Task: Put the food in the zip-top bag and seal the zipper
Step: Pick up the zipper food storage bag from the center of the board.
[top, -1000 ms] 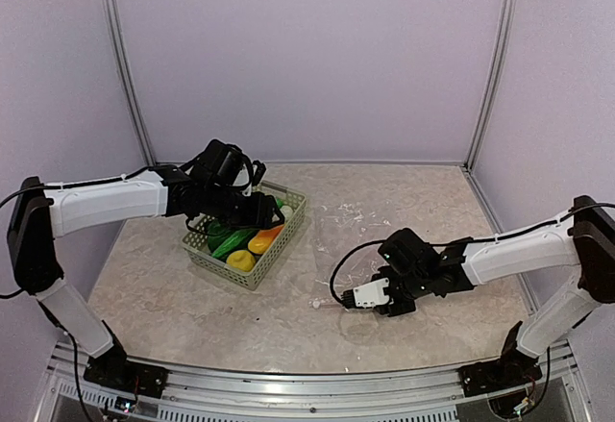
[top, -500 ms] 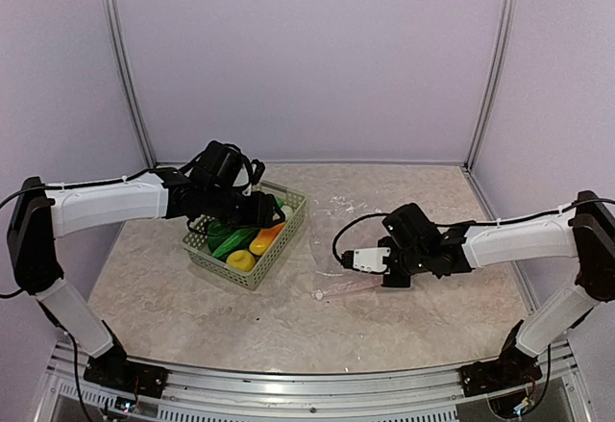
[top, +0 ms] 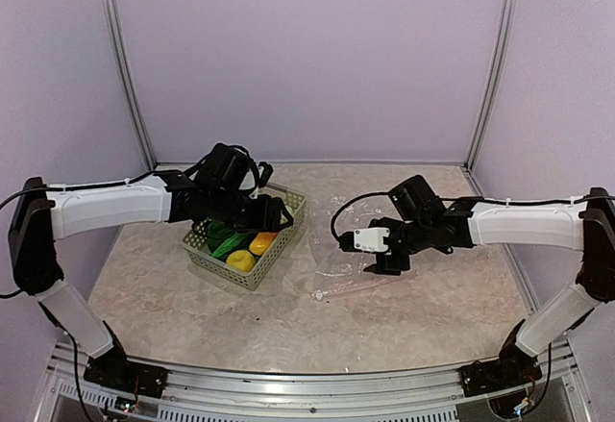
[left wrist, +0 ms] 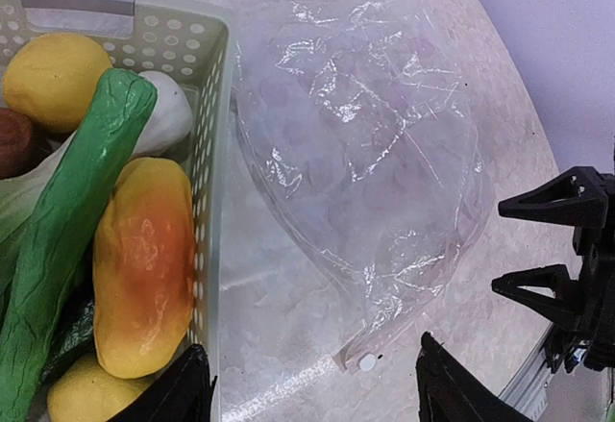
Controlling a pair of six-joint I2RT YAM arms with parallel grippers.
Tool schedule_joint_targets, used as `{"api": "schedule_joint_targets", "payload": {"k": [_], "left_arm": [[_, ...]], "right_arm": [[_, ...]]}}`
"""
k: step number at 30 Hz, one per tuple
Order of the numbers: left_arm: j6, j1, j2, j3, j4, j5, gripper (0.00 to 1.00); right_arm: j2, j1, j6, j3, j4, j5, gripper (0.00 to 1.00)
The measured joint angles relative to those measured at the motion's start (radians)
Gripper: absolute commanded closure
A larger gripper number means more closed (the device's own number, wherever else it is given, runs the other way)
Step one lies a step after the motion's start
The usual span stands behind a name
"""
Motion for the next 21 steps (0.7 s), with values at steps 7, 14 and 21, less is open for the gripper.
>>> {"api": "schedule_joint_targets", "payload": {"k": [7, 14, 21], "left_arm": [[-0.044, 0.030, -0.061, -0.079, 0.018, 0.001, 0.31], [-0.071, 0.053, -0.113, -0.137, 0.037, -0.003, 0.31], [-0.071, 0.053, -0.123, -0.137, 0.066, -0.007, 0.31]], "right_arm": [[0.112, 0.000, -0.035, 0.045, -0.027, -0.030, 0.32], [0.217, 0.000, -0.043, 0.085, -0.029, -0.003, 0.65], [0.239, -0.008, -0.017, 0.123, -0.031, 0.029, 0.99]]}}
